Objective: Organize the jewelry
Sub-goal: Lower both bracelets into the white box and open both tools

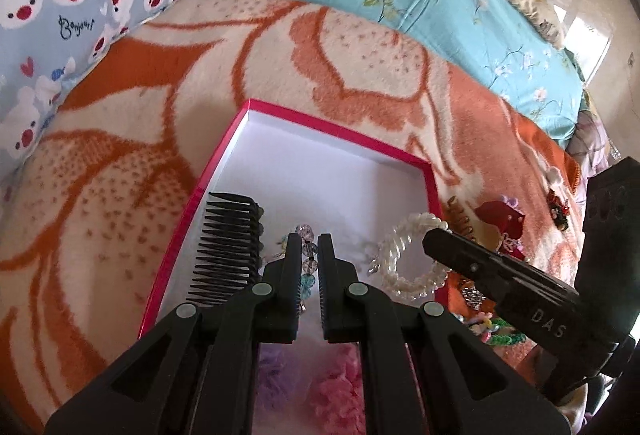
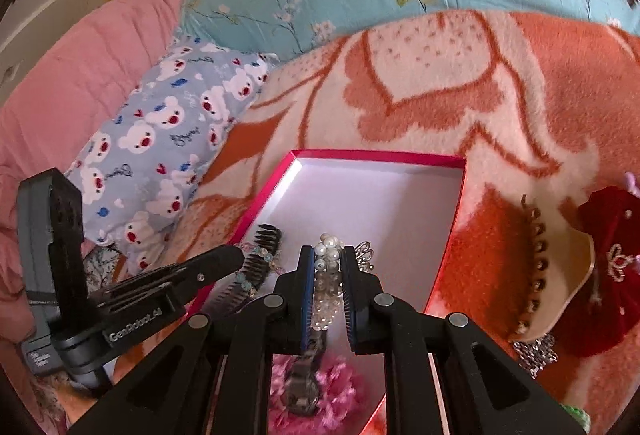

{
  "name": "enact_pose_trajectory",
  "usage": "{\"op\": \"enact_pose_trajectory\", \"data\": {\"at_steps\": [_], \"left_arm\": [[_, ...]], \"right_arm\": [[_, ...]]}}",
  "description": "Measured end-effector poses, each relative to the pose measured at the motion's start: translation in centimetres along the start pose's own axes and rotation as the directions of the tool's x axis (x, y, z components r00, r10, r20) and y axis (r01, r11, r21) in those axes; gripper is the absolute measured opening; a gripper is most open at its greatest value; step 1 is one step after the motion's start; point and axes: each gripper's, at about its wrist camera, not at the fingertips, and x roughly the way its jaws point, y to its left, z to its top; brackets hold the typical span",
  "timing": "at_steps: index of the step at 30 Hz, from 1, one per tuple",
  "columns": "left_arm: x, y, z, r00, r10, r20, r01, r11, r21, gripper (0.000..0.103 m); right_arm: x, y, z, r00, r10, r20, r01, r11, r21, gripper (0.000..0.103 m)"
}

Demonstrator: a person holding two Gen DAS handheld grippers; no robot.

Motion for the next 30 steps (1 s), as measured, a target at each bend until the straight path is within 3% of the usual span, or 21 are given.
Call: {"op": "enact_pose_trajectory", "data": {"at_steps": [16,30], "left_arm": [[2.0,0.7,-2.2,0.997,0.020,-0.069,-0.020,1.000,-0.005,0.006],[1.5,0.9,-2.8,0.996,0.035,-0.086,-0.036,0.999,-0.007,0.006]], "right_arm": [[3.3,-1.5,-1.8,0.991,-0.032,-0.128,0.032,0.999,-0.001,0.012],[3.0,-1.3,-2.0,0.989,-0.040,-0.139,0.038,0.999,-0.014,0.017]]}}
